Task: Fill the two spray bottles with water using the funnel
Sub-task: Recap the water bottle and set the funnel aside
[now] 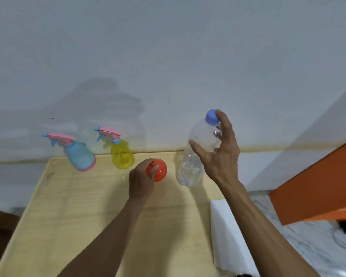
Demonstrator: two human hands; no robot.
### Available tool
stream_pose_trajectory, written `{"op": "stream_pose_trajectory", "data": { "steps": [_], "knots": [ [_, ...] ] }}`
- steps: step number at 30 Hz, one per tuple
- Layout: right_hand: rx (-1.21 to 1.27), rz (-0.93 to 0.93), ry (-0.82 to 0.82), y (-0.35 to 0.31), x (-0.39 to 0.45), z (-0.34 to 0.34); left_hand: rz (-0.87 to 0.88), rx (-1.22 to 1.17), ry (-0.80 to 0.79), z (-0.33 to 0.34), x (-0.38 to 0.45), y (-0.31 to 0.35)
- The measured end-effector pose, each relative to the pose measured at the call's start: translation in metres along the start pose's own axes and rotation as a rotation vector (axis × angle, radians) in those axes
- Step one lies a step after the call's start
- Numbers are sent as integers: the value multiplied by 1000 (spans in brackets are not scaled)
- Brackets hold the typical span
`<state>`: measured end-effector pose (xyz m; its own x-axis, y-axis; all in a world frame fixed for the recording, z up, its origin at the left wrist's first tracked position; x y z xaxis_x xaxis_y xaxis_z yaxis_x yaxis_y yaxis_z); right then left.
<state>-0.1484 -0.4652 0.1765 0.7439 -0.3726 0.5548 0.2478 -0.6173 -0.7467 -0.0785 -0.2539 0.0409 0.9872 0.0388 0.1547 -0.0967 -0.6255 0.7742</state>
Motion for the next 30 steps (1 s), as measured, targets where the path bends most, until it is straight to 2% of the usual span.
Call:
{"op": "stream_pose_trajectory", "data": {
  "steps": [12, 30],
  "knots": [
    [-82, -165, 19, 56, 70, 32, 21, 55, -49, 78, 68, -7],
    [-52, -140, -46, 80, 80, 51, -53, 86, -103, 112, 82, -29]
  ]
}}
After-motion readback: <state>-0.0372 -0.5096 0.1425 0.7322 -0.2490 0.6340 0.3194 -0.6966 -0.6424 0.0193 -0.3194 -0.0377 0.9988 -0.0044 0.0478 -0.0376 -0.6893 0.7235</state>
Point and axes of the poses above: each hand's wrist, its own x-axis towards the middle knuckle, its own z-axis out of the palm, y = z × x, the point moved 3 cm from there along x, towards the middle knuckle, and after that the axes turned 8 degrees about -z, right-handed, at the moved point
